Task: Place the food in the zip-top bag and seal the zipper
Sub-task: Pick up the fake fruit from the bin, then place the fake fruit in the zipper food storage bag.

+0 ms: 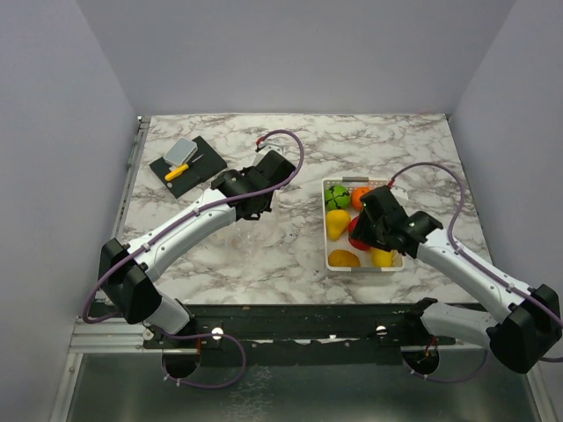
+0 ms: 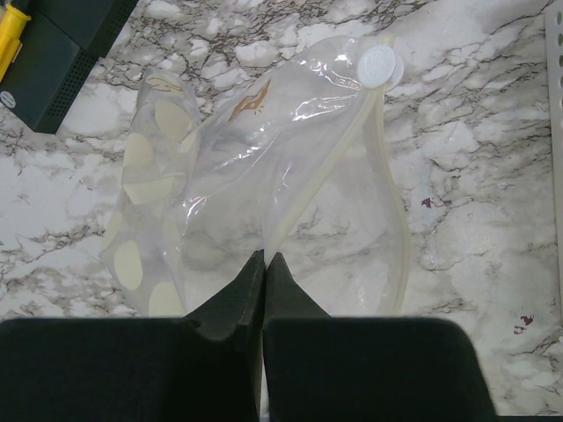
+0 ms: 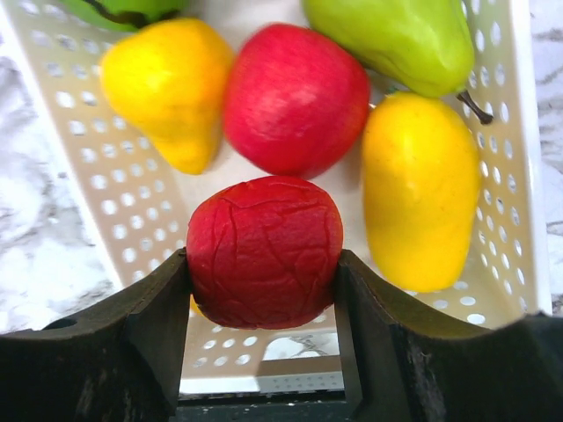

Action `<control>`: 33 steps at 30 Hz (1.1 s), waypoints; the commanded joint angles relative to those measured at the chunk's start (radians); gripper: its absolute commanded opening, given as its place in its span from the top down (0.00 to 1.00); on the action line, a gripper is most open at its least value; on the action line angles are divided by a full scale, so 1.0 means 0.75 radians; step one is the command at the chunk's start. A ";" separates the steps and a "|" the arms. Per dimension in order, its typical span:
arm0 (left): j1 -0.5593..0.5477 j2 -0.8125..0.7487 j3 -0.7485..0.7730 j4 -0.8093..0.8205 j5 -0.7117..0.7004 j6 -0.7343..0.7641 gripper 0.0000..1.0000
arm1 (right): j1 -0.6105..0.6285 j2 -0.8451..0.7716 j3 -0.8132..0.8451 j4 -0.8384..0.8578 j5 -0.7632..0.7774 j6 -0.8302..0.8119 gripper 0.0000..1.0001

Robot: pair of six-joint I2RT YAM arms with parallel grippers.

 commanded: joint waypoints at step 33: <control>0.003 -0.012 0.095 -0.007 0.102 -0.043 1.00 | 0.148 0.304 0.409 0.727 -0.832 -0.176 0.76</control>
